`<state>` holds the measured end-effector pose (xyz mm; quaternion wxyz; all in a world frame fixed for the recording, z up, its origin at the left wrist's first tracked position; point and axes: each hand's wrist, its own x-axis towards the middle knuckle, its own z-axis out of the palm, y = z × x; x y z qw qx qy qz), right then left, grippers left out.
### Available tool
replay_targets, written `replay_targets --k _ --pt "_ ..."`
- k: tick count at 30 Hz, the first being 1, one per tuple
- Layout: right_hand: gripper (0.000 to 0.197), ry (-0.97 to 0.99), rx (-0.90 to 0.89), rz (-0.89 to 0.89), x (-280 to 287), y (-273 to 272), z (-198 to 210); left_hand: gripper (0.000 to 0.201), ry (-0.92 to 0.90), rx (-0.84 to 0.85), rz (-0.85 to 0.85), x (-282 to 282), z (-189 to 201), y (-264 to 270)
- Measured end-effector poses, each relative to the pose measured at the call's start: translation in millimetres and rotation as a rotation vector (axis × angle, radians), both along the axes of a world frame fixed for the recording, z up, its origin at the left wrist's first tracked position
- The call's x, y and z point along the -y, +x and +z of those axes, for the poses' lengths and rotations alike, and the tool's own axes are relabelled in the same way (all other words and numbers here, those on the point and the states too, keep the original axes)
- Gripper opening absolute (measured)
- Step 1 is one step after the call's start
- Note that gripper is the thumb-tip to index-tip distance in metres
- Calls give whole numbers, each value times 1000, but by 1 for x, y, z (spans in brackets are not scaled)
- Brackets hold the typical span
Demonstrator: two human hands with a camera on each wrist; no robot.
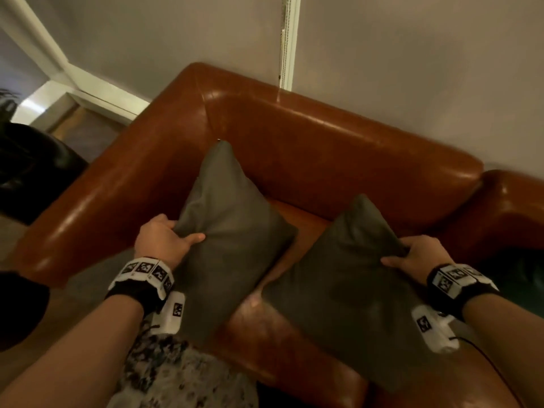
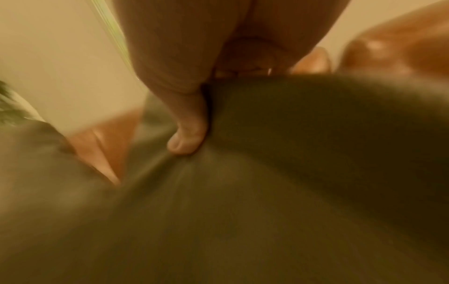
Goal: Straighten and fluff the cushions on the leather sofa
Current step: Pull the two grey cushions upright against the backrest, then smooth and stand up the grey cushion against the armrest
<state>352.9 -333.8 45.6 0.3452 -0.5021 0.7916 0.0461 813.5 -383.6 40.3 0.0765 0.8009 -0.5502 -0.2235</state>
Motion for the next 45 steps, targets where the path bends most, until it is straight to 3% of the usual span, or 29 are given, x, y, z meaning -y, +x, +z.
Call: replay_targets --k 5,10,12,14,16,20,22,27,31,34,38,42,45 --pt "33 -216 -57 180 68 13 13 76 -6 319 -142 4 13 17" --pt "89 -76 -178 333 92 -1 -11 89 169 280 -58 10 -3 23" --pt "116 -109 -260 295 87 -14 -20 97 193 262 -28 7 -7 23" --pt "129 -73 -335 223 84 -22 -28 111 234 284 -24 3 -11 27" --pt "118 -52 -313 215 86 -25 -33 120 267 343 -45 0 -13 32" --pt "68 -189 -141 211 96 -17 -23 108 228 423 -78 0 -8 33" --pt "59 -245 -163 272 102 -9 -13 103 211 419 -62 -1 -4 34" --pt "72 -275 -323 455 112 12 -8 102 174 359 15 1 -9 41" --pt "95 -253 -356 383 113 39 -8 111 174 224 10 -2 -16 55" --pt "95 -401 -273 497 101 76 0 96 70 161 -26 -14 -11 77" --pt "82 -471 -246 661 91 148 6 69 16 269 39 -49 -10 119" --pt "63 -512 11 603 113 241 2 66 10 317 111 -78 -15 160" --pt "62 -383 340 338 151 308 -10 66 -62 93 65 -95 -24 178"
